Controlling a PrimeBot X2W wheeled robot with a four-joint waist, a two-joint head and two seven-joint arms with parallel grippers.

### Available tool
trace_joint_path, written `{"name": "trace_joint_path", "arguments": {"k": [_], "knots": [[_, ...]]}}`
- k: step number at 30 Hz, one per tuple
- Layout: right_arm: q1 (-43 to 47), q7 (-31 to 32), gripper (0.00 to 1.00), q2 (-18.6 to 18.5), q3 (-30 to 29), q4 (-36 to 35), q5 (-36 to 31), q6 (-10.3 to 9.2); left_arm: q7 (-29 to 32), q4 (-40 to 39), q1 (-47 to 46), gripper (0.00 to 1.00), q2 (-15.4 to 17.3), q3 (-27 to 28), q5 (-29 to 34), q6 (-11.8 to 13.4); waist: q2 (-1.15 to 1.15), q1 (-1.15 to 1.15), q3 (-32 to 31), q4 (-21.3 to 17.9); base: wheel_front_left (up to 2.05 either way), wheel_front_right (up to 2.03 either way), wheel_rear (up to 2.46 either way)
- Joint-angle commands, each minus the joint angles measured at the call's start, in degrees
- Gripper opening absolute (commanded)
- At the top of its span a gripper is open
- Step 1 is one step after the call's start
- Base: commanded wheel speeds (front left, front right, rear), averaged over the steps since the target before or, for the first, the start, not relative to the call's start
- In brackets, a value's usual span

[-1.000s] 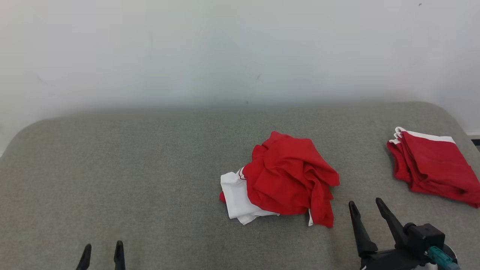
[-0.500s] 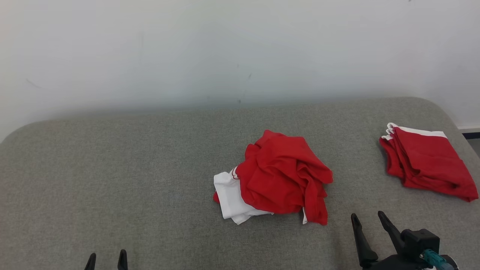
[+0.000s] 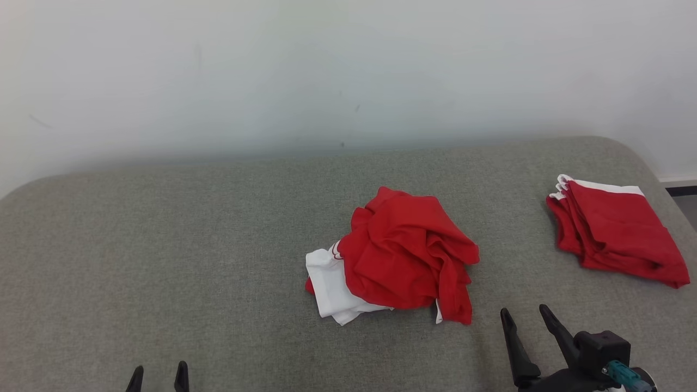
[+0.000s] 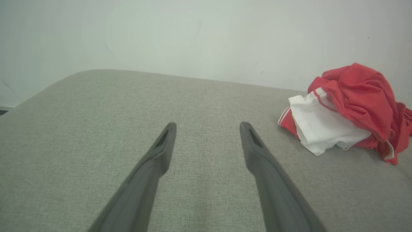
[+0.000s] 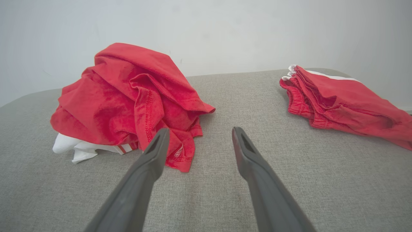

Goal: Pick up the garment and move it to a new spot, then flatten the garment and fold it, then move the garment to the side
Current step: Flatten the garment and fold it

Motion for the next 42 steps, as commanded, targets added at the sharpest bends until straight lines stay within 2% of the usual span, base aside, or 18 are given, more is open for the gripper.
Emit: {"name": "trace_joint_path", "arguments": {"k": [1,6,10,16,20,26,32,36,37,38,39,40,42], "knots": [[-0.46,-0.08,1.0,-0.05,0.12,-0.02,0.42,-0.1,0.12,-0.11,0.24,1.0,0.35,-0.19,-0.32,0.26,0.0,0.0,0.04,-0.09,0.0,0.0,0.0],[-0.87,0.06,1.0,-0.14,0.87,0.03,0.61,-0.1,2.47,0.12,-0.84,1.0,0.57,-1.19,-1.27,-0.01,0.0,0.0,0.16,-0.97,0.0,0.0,0.0],[-1.37,0.35,1.0,-0.54,1.9,-0.24,0.98,-0.1,7.67,1.48,-4.59,1.0,1.21,-1.81,-2.97,-0.41,0.0,0.0,0.54,-2.89,0.0,0.0,0.0],[-2.5,0.91,1.0,-0.55,3.32,-1.05,1.2,-0.1,16.17,6.03,-13.37,1.0,2.33,-4.6,-5.98,-1.13,0.0,0.0,2.07,-8.33,0.0,0.0,0.0],[-3.01,0.94,1.0,-0.62,3.81,-1.33,1.48,-0.1,20.07,10.06,-19.3,1.0,2.29,-5.4,-10.21,-1.32,0.0,0.0,3.54,-12.45,0.0,0.0,0.0],[-3.64,0.41,1.0,-0.14,4.34,-1.18,1.82,-0.1,22.49,15.59,-24.86,1.0,2.73,-5.88,-12.6,-1.5,0.0,0.0,5.95,-17.71,0.0,0.0,0.0],[-4.8,-0.63,1.0,0.15,4.7,-0.28,2.17,-0.1,22.84,19.62,-28.01,1.0,3.96,-7.07,-13.36,-1.34,0.0,0.0,7.7,-20.07,0.0,0.0,0.0],[-5.06,-1.09,1.0,0.34,5.01,0.48,2.19,-0.1,23.2,22.3,-29.58,1.0,3.69,-6.73,-13.63,-0.16,0.0,0.0,8.16,-20.65,0.0,0.0,0.0],[-5.24,-1.22,1.0,0.41,5.09,0.53,2.21,-0.1,23.1,22.85,-29.99,0.87,3.79,-6.55,-13.48,0.21,0.0,0.0,8.22,-20.7,0.0,0.0,0.0],[-5.39,-1.35,1.0,0.46,5.11,0.59,2.19,-0.1,22.99,23.17,-30.27,0.46,3.94,-6.61,-13.28,0.34,0.0,0.0,8.25,-20.72,0.0,0.0,0.0],[-5.49,-1.45,1.0,0.56,5.15,0.71,2.16,-0.1,22.54,23.36,-30.6,0.21,3.88,-6.75,-13.33,0.23,0.0,0.0,8.26,-20.68,0.0,0.0,0.0],[-5.55,-1.47,1.0,0.63,5.12,0.85,2.12,-0.1,22.01,23.21,-31.02,0.0,3.89,-6.99,-13.41,-0.06,0.0,0.0,8.25,-20.59,0.0,0.0,0.0],[-5.48,-1.61,1.0,0.62,4.82,1.05,2.0,-0.1,20.41,22.45,-31.7,0.0,3.96,-7.54,-13.16,-0.4,0.0,0.0,8.13,-20.13,0.0,0.0,0.0]]}}
